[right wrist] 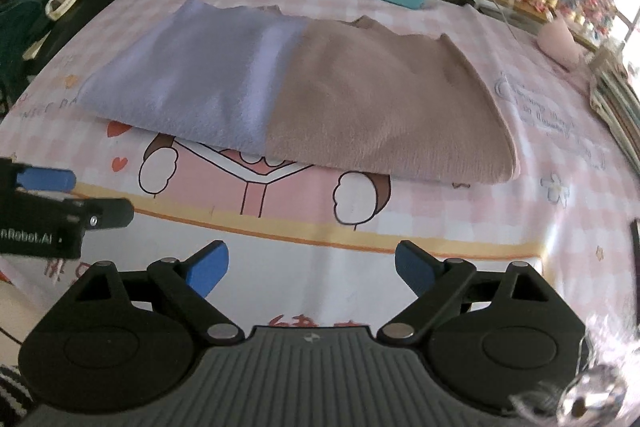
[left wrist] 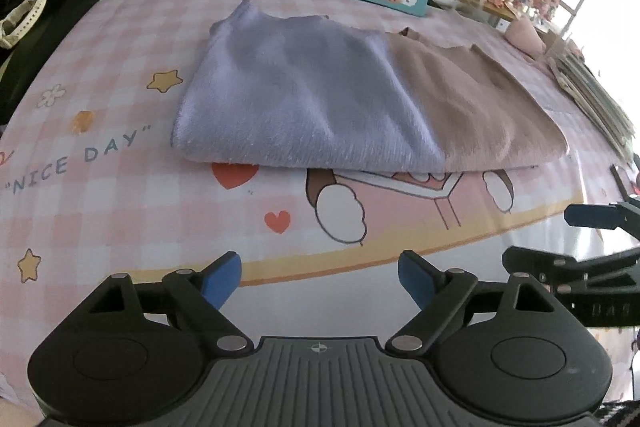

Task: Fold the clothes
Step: 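Raise both tools away from the folded sweater, then roll the left tool and pinch the edge of the lavender half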

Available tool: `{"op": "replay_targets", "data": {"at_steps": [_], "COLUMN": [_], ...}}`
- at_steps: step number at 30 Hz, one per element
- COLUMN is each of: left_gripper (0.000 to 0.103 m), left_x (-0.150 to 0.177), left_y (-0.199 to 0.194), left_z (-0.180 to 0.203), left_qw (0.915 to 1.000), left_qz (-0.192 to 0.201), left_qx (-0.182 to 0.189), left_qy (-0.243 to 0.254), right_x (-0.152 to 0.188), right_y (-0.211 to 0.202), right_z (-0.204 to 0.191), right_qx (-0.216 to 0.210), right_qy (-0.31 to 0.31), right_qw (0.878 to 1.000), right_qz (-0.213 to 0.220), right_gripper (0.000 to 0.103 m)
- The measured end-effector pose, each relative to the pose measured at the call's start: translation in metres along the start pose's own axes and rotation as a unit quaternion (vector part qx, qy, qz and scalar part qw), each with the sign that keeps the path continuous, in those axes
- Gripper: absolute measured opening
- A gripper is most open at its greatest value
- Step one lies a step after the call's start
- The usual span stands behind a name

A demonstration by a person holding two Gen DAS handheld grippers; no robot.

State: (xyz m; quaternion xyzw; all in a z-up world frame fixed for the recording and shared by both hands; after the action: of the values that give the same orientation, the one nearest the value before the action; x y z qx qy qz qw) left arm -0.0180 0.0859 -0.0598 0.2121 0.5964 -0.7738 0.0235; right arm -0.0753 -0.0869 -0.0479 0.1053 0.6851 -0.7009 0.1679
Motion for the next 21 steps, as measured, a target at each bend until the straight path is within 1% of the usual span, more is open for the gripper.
{"op": "replay_targets", "data": {"at_steps": [5, 7, 12, 15, 17, 21], "left_gripper": [0.089, 0.089, 0.089, 0.09, 0.09, 0.09], "left_x": [-0.007, -0.011, -0.021, -0.023, -0.022, -0.015], "left_y": [0.008, 0.011, 0.019, 0.021, 0.024, 0.025], "left_z": [0.014, 0.023, 0.056, 0.075, 0.082, 0.091], "left_qw": [0.9993, 0.9982, 0.9931, 0.9875, 0.9825, 0.9698], "left_qz": [-0.002, 0.0, 0.006, 0.02, 0.021, 0.024], "left_qx": [-0.014, -0.025, -0.061, -0.071, -0.075, -0.084], "left_qy": [-0.036, -0.054, -0.1, -0.139, -0.169, -0.228], "right_x": [-0.005, -0.007, -0.01, -0.014, -0.015, -0.013], "right_y": [0.004, 0.006, 0.009, 0.008, 0.009, 0.014], "right_z": [0.016, 0.026, 0.063, 0.089, 0.107, 0.134], "right_qx": [-0.006, -0.011, -0.03, -0.035, -0.036, -0.064], "right_qy": [-0.048, -0.075, -0.145, -0.172, -0.189, -0.187], "right_qw": [0.999, 0.997, 0.988, 0.983, 0.979, 0.979], "right_qz": [0.016, 0.024, 0.033, 0.052, 0.062, 0.052], "right_gripper": [0.094, 0.097, 0.098, 0.102, 0.102, 0.102]}}
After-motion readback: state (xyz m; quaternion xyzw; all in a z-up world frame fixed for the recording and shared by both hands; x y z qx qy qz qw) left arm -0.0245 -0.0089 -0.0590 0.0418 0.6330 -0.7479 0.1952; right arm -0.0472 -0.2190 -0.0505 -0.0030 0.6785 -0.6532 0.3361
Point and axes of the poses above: each gripper's, at about its wrist camera, not at the fingertips, and y roughly the way its jaws point, z to its right, x to its underside, the point moved 8 cm from there along y, roughly the way its jaws point, and after that the axes turned 11 degrees about -z, right-handed, at the moved point
